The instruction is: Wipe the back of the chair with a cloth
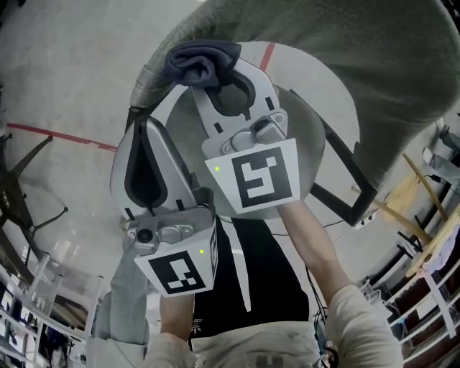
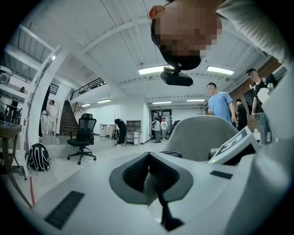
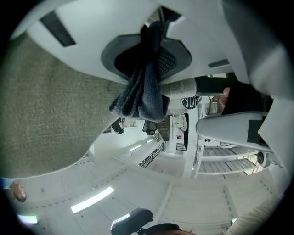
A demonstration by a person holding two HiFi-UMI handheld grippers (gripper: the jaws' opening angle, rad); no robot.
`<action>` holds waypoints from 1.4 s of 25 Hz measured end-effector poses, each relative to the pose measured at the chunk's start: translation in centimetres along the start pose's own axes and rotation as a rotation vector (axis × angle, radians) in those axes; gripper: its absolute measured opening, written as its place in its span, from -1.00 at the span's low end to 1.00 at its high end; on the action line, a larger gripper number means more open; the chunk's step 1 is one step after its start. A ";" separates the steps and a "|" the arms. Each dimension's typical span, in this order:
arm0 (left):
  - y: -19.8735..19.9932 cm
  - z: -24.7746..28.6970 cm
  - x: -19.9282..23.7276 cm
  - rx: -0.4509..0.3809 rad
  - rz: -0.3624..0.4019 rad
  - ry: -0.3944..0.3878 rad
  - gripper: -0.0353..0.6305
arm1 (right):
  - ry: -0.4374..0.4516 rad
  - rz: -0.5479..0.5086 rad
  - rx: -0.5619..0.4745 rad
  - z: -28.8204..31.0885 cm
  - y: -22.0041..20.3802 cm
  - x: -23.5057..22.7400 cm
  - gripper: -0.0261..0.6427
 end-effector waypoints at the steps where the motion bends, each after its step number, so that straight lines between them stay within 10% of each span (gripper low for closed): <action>1: 0.0 0.1 -0.1 0.000 0.000 -0.005 -0.85 | -0.018 -0.001 0.000 0.1 -0.1 -0.6 -0.76; 35: -1.0 3.6 -10.0 0.047 0.036 -0.437 -0.85 | -0.800 0.132 0.068 -13.7 -4.8 -15.6 -0.76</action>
Point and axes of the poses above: the fingertips, and each gripper's own axes: z forward along the fingers, x to its left, y out of its top, the point moved 6 cm from there along -z, backward along the fingers, and after that the axes turned 2 degrees about -x, right-handed, at the moved point
